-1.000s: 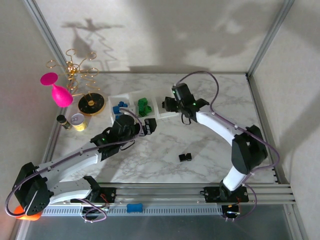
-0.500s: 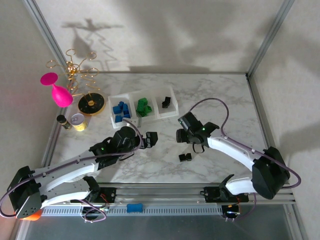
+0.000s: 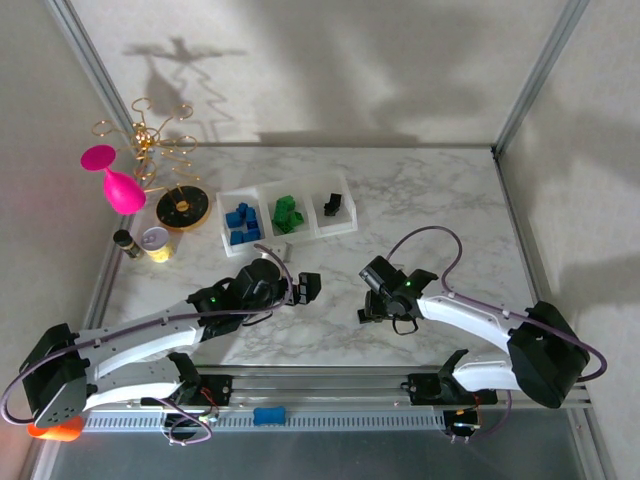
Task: Sort the legos into containers by color
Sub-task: Pick up the lego from the bottom-center of the table.
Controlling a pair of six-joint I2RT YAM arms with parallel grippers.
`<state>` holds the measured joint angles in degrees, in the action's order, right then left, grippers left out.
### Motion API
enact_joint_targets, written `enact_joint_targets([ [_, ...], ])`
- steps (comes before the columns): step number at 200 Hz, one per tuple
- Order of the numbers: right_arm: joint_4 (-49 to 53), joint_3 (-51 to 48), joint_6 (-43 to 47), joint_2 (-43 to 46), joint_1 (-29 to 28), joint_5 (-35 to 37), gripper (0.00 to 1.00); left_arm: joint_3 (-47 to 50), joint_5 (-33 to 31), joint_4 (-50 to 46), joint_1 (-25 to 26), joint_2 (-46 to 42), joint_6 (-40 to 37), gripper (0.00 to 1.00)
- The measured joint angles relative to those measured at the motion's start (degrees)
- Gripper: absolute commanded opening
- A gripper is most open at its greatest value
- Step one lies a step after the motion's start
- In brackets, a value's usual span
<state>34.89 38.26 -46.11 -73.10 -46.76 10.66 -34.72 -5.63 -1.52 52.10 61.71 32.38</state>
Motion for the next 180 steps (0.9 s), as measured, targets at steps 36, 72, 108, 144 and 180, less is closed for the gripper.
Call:
enact_joint_targets([
  [36, -1.01, -0.37, -0.02, -0.02, 0.00, -0.22, 0.54, 0.00, -0.37, 0.00, 0.00, 0.37, 0.00, 0.99],
  [72, -1.22, -0.59, 0.07, 0.00, -0.57, -0.55, 0.58, 0.00, -0.59, -0.02, 0.24, 0.76, 0.00, 1.00],
  [108, -1.22, -0.68, 0.00, 0.24, -0.81, -0.85, 0.57, 0.00, -1.05, 0.00, 0.33, 0.94, 0.00, 1.00],
  [144, -1.68, -1.20, -0.15, -0.31, -0.81, -0.85, 0.54, -0.04, -1.27, -0.07, 0.33, 1.44, -0.02, 1.00],
  [180, -2.97, -1.64, -0.28, -0.55, -0.81, -0.83, 0.50, -0.04, -1.49, -0.04, 0.33, 1.44, 0.00, 0.99],
])
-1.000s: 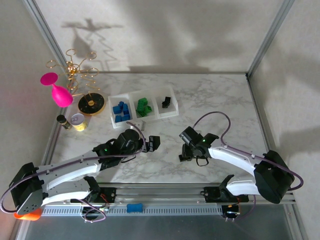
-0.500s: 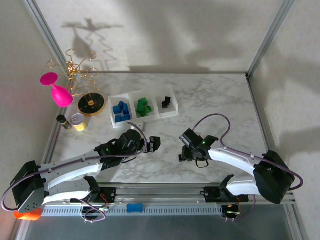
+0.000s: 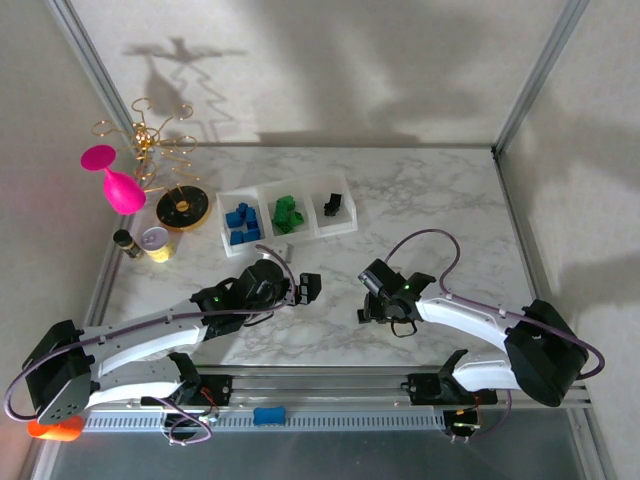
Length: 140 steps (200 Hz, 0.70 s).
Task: Sort the legos into containers by color
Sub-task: Pick up the lego from the bottom-center of the table.
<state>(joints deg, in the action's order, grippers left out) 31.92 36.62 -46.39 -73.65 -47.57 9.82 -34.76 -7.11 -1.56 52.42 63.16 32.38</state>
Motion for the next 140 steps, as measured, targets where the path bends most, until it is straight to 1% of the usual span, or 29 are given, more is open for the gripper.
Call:
enact_joint_targets([
  [15, -0.61, -0.33, -0.13, -0.04, 0.00, 0.00, 0.49, 0.00, -0.02, 0.00, 0.00, 0.00, 0.00, 1.00],
  [29, -0.70, -1.03, -0.15, -0.48, 0.00, -0.02, 0.46, 0.00, -0.02, 0.00, 0.00, 0.00, 0.00, 0.99],
  [43, -0.59, -1.64, -0.35, -0.79, 0.00, -0.02, 0.45, 0.00, -0.09, 0.00, 0.00, 0.00, 0.00, 1.00],
  [104, -0.57, -1.79, -0.81, -0.81, 0.00, 0.59, 0.29, 0.00, -0.24, 0.00, 0.00, 0.00, -0.02, 1.00],
  [140, 1.60, 0.09, -0.55, -0.59, 0.00, 1.16, 0.26, 0.00, -0.46, 0.00, 0.00, 0.00, 0.00, 1.00],
])
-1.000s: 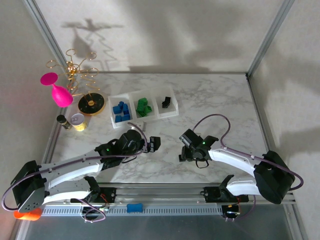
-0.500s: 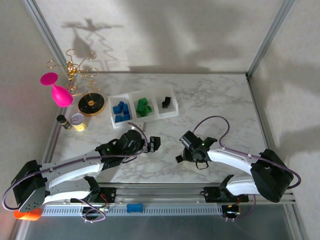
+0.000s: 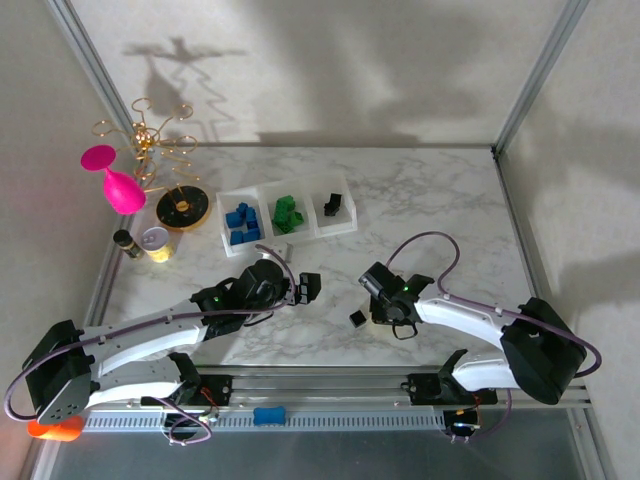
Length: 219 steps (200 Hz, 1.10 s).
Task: Sort the legos into containers by color
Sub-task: Pick up the lego from the bottom-center of the table, then place the lego in the container.
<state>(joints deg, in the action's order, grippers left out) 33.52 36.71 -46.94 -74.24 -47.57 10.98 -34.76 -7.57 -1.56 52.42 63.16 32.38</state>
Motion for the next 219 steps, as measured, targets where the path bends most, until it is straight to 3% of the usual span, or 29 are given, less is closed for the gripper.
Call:
enact_joint_targets([
  [61, 0.13, 16.09, 7.19, -1.95, 1.81, 2.36, 0.27, -1.42, -2.21, -0.22, -0.81, -1.73, -0.07, 0.99],
  [175, -18.71, 51.76, 26.23, -40.19, 12.04, 2.10, 0.26, -5.60, -3.41, -1.25, -11.15, -0.81, -0.04, 1.00],
  [219, -19.39, 59.04, 29.99, -47.34, 12.83, 1.64, 0.37, -5.90, -2.75, -0.44, -12.81, 0.15, -0.02, 0.99],
])
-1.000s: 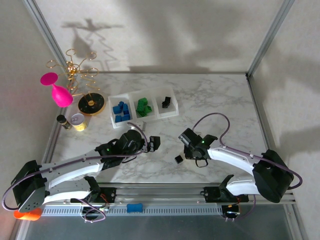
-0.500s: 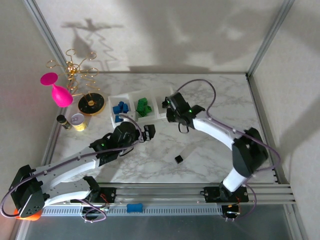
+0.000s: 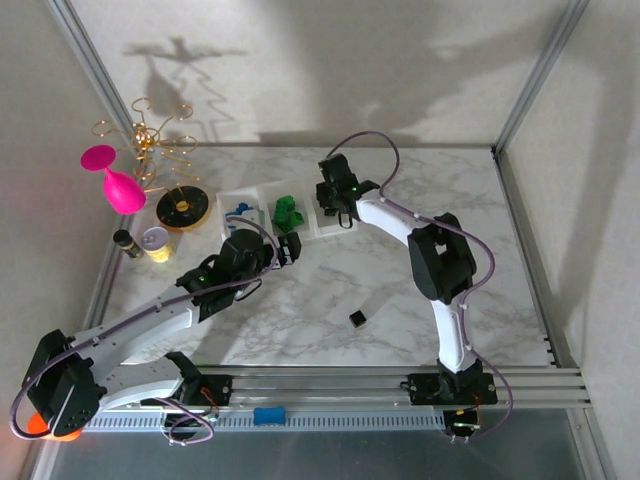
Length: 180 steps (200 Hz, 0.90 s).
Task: Sort the legos into containers by color
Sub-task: Place the lego in the container, then pick up the lego from the bottom-center of the table.
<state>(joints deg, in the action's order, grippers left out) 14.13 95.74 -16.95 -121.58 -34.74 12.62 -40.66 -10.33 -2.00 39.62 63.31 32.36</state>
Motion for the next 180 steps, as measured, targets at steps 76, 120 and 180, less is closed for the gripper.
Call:
enact_joint_targets([
  [76, -1.84, -2.43, 1.97, 3.65, 0.48, -3.02, 0.51, -0.07, 1.20, 0.11, -0.35, 0.66, -0.35, 1.00],
  [120, -1.73, -13.16, 0.83, 17.18, 0.31, -4.39, 0.54, -0.02, 2.80, 0.90, 1.62, 0.61, -0.87, 1.00],
  [180, 3.34, -31.08, -1.68, 32.68, -4.81, -3.08, 0.60, 3.56, 3.04, 0.85, 7.26, -1.60, -0.46, 1.00],
])
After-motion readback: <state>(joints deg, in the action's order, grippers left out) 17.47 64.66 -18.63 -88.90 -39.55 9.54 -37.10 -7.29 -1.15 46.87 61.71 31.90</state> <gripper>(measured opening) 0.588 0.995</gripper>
